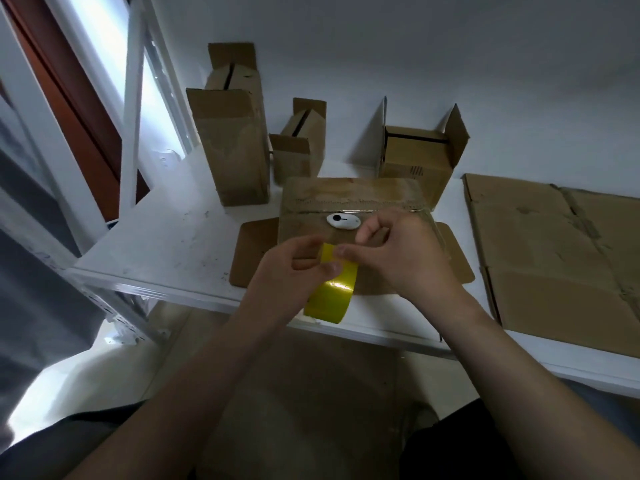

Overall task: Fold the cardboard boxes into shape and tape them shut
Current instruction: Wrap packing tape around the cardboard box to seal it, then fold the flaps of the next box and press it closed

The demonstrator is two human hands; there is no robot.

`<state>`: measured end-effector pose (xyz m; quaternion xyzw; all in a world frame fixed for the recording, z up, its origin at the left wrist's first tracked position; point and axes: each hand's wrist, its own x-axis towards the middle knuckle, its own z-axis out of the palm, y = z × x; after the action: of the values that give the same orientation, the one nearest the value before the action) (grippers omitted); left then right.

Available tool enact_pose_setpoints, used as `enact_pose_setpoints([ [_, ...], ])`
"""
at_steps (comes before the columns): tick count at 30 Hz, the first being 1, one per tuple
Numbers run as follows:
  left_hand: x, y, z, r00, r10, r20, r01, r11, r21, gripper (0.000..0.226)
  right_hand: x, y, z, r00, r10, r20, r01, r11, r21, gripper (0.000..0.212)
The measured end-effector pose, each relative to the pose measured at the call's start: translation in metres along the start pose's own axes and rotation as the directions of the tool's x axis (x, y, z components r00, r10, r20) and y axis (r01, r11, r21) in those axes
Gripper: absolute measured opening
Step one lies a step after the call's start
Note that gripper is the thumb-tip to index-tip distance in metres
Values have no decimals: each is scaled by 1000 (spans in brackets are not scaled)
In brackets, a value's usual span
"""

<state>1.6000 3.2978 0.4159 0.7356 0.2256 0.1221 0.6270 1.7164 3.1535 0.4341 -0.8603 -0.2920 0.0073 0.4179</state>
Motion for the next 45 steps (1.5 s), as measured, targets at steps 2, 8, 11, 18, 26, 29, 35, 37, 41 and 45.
enact_pose_setpoints([
  [2,-4,3,-11,999,-3,-54,4,1000,27,60,1,-8,9,996,-78,48,77,997,29,25],
  [8,16,10,-74,977,-91,-192,79,994,-69,50,39,3,26,987,-153,50,159,972,-171,22],
  [11,37,7,-110,963,-91,-253,111,992,66,64,57,20,31,992,-103,78,126,909,-396,27],
  [18,69,-16,-144,914,145,-378,75,858,508,51,65,33,43,995,-88,43,97,942,-320,17],
  [26,79,-73,-101,935,262,-238,151,313,938,34,59,44,31,990,-127,54,137,954,-265,16],
  [29,78,-66,-82,932,224,-284,170,421,891,52,54,55,11,992,-126,-15,117,952,-282,14],
  [35,89,-28,-20,926,284,-247,-40,727,685,52,34,115,-73,955,92,-281,-203,895,-397,13],
  [37,91,-26,-3,959,186,-211,-5,760,649,57,23,141,-95,928,245,-283,-358,797,-486,20],
  [41,102,-26,5,977,78,-198,64,781,622,68,8,171,-104,859,461,-222,-496,645,-582,24],
  [45,116,-23,-7,983,-15,-181,97,886,453,77,32,152,-82,941,327,-84,-336,888,-315,30],
])
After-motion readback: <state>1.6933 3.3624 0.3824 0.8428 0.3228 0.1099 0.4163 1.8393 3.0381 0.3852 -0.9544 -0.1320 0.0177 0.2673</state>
